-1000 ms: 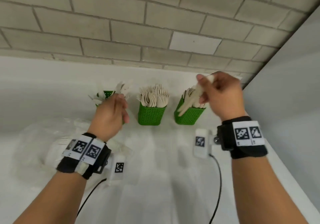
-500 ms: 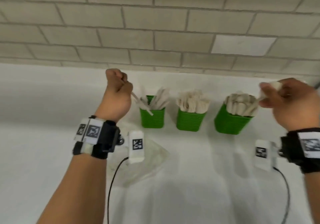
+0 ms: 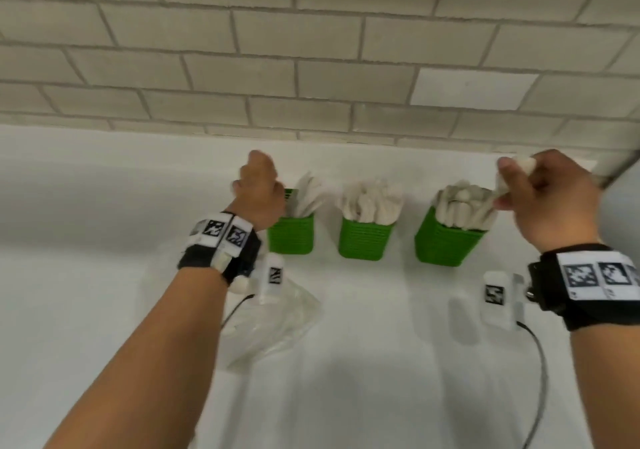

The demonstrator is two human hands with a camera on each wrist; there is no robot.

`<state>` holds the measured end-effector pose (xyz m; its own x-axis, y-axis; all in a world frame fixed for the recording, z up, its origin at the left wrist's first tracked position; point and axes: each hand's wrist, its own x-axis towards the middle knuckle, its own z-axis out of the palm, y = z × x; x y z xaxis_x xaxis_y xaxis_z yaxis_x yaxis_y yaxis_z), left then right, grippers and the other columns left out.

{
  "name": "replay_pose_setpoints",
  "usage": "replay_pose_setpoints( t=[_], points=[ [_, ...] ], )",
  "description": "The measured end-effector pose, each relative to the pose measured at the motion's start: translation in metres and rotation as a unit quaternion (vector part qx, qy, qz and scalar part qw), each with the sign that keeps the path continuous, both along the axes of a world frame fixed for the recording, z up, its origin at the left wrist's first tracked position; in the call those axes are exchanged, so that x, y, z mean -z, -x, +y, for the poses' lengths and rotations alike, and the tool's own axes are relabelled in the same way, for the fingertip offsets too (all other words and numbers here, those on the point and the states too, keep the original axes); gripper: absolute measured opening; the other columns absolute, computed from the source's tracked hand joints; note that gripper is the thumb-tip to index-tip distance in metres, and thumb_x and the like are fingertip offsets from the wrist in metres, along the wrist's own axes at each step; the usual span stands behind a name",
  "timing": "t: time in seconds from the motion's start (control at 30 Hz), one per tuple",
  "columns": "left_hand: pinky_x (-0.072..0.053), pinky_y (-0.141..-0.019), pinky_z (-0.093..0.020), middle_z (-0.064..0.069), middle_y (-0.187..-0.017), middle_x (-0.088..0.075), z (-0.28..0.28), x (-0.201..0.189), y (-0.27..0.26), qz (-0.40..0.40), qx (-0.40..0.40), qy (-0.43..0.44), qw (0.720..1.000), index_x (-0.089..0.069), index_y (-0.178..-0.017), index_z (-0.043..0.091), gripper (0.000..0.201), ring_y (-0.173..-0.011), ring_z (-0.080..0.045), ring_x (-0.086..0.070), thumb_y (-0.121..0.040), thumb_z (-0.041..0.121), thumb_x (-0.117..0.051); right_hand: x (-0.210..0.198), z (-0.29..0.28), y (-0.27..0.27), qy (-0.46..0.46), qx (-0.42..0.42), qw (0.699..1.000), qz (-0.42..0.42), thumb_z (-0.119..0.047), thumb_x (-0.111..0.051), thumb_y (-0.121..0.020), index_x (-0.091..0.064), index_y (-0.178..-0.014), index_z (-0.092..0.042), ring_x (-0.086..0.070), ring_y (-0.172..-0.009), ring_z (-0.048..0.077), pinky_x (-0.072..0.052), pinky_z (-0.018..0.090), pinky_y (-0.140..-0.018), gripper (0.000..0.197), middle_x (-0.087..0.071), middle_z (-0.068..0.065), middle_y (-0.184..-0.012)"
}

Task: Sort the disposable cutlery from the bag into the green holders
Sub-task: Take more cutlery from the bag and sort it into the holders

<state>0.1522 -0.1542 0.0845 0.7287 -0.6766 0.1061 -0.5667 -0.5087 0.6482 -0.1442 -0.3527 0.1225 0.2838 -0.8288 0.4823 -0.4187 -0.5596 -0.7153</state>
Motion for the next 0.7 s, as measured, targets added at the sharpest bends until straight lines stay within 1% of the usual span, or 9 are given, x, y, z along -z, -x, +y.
replay_pose_setpoints(
  t=[0.07, 0.13, 0.2, 0.27, 0.37, 0.43, 0.53, 0.6, 0.7],
  points=[
    [-0.031, -0.097, -0.044, -0.018, -0.125, -0.043, -0.004, 0.005, 0.008, -0.028, -0.03, -0.141, 0.989, -0.041, -0.121, 0.002, 0.029, -0.117, -0.036, -0.041, -0.098, 0.02, -0.045, -0.009, -0.003, 0.004, 0.027, 0.009, 1.0, -0.01, -0.046, -0.06, -0.092, -0.053, -0.082, -0.008, -0.064, -0.052, 0.004, -0.04, 0.018, -0.049, 0.04, -0.061, 0.013, -0.06],
    [-0.027, -0.103, -0.047, -0.015, -0.129, -0.041, -0.007, 0.002, 0.015, -0.037, -0.043, -0.147, 0.988, -0.046, -0.119, 0.009, 0.039, -0.124, -0.035, -0.037, -0.098, 0.041, -0.046, -0.014, -0.002, 0.005, 0.03, 0.011, 0.999, -0.009, -0.044, -0.061, -0.091, -0.054, -0.08, -0.009, -0.063, -0.051, 0.006, -0.038, 0.014, -0.048, 0.038, -0.058, 0.002, -0.055],
    [-0.023, -0.104, -0.047, -0.013, -0.128, -0.04, -0.004, -0.007, 0.02, -0.054, -0.05, -0.051, 0.996, -0.047, -0.114, 0.014, 0.038, -0.125, -0.032, -0.035, -0.095, 0.046, -0.052, -0.01, 0.001, 0.0, 0.01, 0.0, 1.0, 0.011, -0.042, -0.063, -0.09, -0.049, -0.071, -0.016, -0.065, -0.053, 0.008, -0.036, 0.011, -0.046, 0.035, -0.055, -0.003, -0.051],
    [-0.025, -0.1, -0.043, -0.012, -0.126, -0.044, -0.003, -0.02, 0.036, -0.102, -0.033, 0.092, 0.99, -0.049, -0.113, 0.016, 0.029, -0.121, -0.03, -0.039, -0.094, 0.037, -0.057, -0.003, 0.001, -0.001, -0.003, -0.007, 1.0, 0.018, -0.041, -0.066, -0.089, -0.044, -0.066, -0.018, -0.067, -0.052, 0.011, -0.035, 0.011, -0.045, 0.04, -0.048, -0.003, -0.048],
    [-0.044, -0.088, -0.033, -0.005, -0.107, -0.057, -0.013, -0.039, 0.076, -0.033, 0.101, 0.24, 0.965, -0.051, -0.099, 0.019, 0.011, -0.096, -0.013, -0.056, -0.094, 0.019, -0.06, -0.002, -0.001, 0.001, -0.006, -0.003, 1.0, -0.014, -0.041, -0.068, -0.087, -0.049, -0.069, -0.008, -0.067, -0.051, 0.01, -0.036, 0.014, -0.045, 0.043, -0.046, 0.003, -0.048],
    [-0.049, -0.083, -0.031, -0.002, -0.098, -0.06, -0.032, -0.04, 0.109, -0.001, 0.219, 0.227, 0.949, -0.056, -0.093, 0.016, 0.005, -0.089, -0.01, -0.059, -0.092, 0.014, -0.061, -0.006, -0.004, 0.002, 0.013, 0.004, 0.999, -0.038, -0.044, -0.068, -0.087, -0.052, -0.071, -0.007, -0.067, -0.052, 0.012, -0.045, 0.024, -0.048, 0.043, -0.052, 0.01, -0.052],
    [-0.047, -0.086, -0.031, -0.004, -0.105, -0.057, -0.073, -0.026, 0.149, -0.043, 0.328, 0.173, 0.928, -0.063, -0.104, 0.011, 0.016, -0.095, -0.017, -0.059, -0.09, 0.016, -0.058, -0.016, -0.007, 0.004, 0.022, 0.008, 0.997, -0.068, -0.048, -0.068, -0.085, -0.055, -0.071, -0.013, -0.067, -0.054, 0.017, -0.054, 0.037, -0.055, 0.039, -0.06, 0.015, -0.059],
    [-0.043, -0.093, -0.03, -0.001, -0.117, -0.054, -0.1, -0.016, 0.167, -0.051, 0.328, 0.117, 0.936, -0.062, -0.118, 0.014, 0.025, -0.107, -0.017, -0.054, -0.094, 0.016, -0.057, -0.021, -0.008, 0.006, 0.018, 0.005, 0.996, -0.086, -0.047, -0.068, -0.085, -0.053, -0.068, -0.019, -0.067, -0.053, 0.015, -0.055, 0.037, -0.054, 0.036, -0.058, 0.014, -0.059],
    [-0.039, -0.096, -0.038, -0.002, -0.129, -0.052, -0.13, -0.002, 0.18, -0.128, 0.308, 0.038, 0.942, -0.058, -0.128, 0.017, 0.032, -0.114, -0.025, -0.049, -0.097, 0.02, -0.051, -0.025, -0.013, 0.008, 0.012, 0.008, 0.994, -0.112, -0.043, -0.069, -0.086, -0.046, -0.064, -0.021, -0.067, -0.051, 0.014, -0.049, 0.027, -0.048, 0.038, -0.046, 0.002, -0.053]
  ],
)
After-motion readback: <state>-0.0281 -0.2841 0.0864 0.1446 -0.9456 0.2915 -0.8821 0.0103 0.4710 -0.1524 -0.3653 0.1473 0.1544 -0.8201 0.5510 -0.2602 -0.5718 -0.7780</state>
